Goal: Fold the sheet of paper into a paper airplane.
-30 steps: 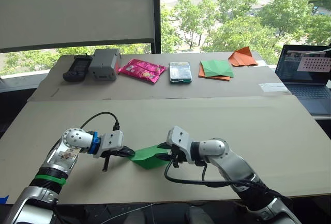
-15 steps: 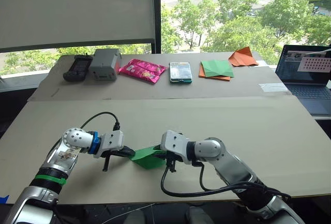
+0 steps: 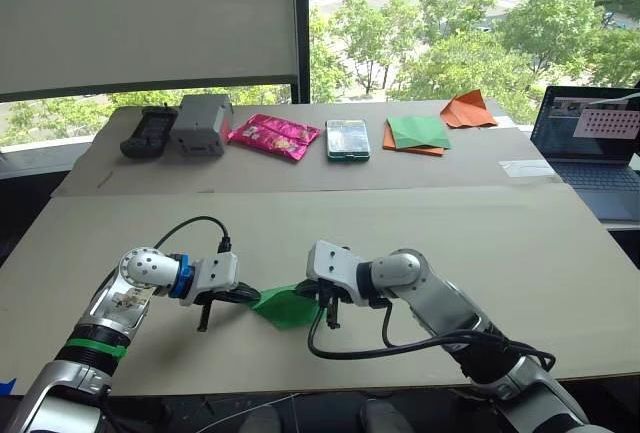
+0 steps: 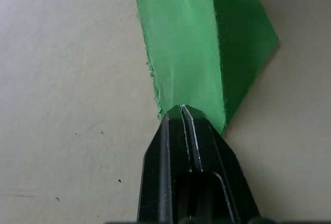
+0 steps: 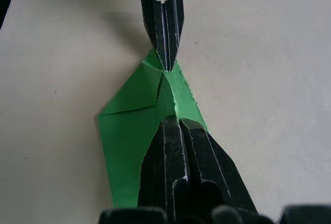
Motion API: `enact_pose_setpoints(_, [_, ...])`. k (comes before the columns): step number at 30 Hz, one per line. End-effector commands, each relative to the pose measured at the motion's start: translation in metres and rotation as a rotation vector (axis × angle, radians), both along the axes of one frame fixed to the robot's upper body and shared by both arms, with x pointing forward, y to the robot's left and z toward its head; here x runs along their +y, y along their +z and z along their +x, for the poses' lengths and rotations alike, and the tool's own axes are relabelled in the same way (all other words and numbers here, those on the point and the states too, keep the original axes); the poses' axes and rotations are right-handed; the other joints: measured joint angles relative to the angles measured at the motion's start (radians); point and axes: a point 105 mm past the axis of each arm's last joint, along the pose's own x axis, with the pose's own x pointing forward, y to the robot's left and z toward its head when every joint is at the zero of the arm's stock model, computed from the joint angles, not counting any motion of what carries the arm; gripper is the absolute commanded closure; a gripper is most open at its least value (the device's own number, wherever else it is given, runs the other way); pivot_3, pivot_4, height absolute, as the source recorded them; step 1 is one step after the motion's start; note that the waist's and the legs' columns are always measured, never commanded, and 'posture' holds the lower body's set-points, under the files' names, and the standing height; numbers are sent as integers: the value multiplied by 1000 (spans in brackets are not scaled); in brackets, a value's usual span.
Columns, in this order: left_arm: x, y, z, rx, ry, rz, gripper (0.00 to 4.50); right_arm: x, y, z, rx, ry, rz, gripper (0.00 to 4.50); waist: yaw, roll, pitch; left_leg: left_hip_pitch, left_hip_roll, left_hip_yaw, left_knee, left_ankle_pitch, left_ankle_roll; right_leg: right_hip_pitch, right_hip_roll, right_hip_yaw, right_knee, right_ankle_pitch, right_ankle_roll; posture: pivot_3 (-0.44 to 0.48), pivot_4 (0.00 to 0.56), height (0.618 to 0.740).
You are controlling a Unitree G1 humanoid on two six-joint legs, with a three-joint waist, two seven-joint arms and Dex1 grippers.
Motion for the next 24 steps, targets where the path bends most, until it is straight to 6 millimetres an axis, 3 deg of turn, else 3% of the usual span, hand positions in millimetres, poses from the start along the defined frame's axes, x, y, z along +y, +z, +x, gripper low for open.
enact_pose_setpoints(1, [9, -22, -10, 76, 8, 86, 4500, -1, 7, 13, 20, 12, -41, 4480, 0, 0, 0, 0, 0, 0, 0, 0, 0, 0, 0, 0, 0, 0, 0, 0, 150, 740])
enact_pose_setpoints(10, [7, -24, -12, 82, 3, 81, 4500, 10, -14, 33, 96, -17, -126, 4480, 1, 0, -1, 0, 0, 0, 0, 0, 0, 0, 0, 0, 0, 0, 0, 0, 150, 740])
enact_pose_setpoints(21, [9, -21, -12, 72, 5, 85, 4500, 12, -34, 30, 101, -23, -151, 4480, -3, 1, -1, 0, 0, 0, 0, 0, 0, 0, 0, 0, 1, 0, 0, 0, 150, 740])
enact_pose_setpoints(24, [8, -11, -6, 51, 22, 61, 4500, 11, -39, 29, 105, -35, -157, 4480, -4, 1, -3, 0, 0, 0, 0, 0, 0, 0, 0, 0, 2, 0, -1, 0, 150, 740])
